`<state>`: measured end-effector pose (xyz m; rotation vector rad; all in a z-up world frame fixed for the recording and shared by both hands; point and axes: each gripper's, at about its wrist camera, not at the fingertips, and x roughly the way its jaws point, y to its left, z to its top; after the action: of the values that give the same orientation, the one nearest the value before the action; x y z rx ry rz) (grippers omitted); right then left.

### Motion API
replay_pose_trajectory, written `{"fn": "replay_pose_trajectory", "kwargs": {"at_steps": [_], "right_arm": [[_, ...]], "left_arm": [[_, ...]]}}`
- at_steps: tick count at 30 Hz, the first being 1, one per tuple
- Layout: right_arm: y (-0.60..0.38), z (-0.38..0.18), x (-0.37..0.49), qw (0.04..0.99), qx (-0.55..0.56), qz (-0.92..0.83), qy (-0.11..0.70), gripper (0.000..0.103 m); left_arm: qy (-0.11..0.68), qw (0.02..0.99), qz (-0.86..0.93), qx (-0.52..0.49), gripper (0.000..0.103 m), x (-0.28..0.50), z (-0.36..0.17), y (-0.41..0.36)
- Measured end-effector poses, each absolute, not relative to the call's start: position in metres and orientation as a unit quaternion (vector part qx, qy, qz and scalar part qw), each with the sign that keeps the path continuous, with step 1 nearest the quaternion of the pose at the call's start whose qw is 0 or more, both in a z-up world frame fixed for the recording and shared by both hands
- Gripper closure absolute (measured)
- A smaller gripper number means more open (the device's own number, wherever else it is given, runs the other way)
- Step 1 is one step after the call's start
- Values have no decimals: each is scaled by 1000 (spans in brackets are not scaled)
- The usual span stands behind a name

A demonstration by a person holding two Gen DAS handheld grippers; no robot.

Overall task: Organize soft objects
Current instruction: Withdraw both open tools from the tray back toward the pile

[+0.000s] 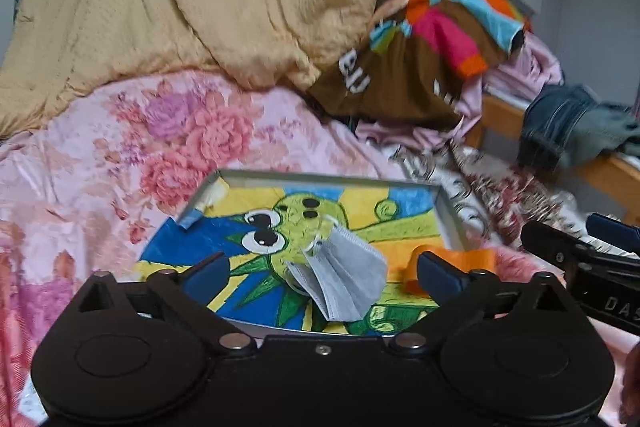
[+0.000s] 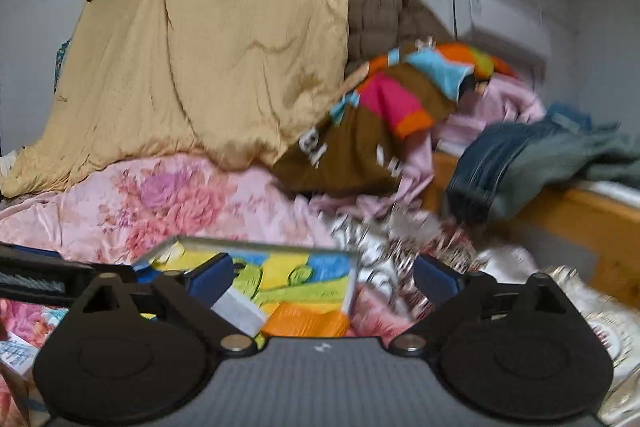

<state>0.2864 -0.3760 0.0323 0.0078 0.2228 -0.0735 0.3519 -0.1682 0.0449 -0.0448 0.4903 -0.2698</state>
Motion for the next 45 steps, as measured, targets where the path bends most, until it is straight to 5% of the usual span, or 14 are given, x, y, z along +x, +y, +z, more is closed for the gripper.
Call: {"fn": "replay_pose_trajectory", "kwargs": {"at_steps": [21,45], "right_arm": [[-317,55,148,999,-21,-28,20,0],[-260,21,55,995,5,5,104,0]], "left_arm": [[198,975,-98,-30,1,205,70,-88],[243,959,-138,49,1,112,37,-13]]}}
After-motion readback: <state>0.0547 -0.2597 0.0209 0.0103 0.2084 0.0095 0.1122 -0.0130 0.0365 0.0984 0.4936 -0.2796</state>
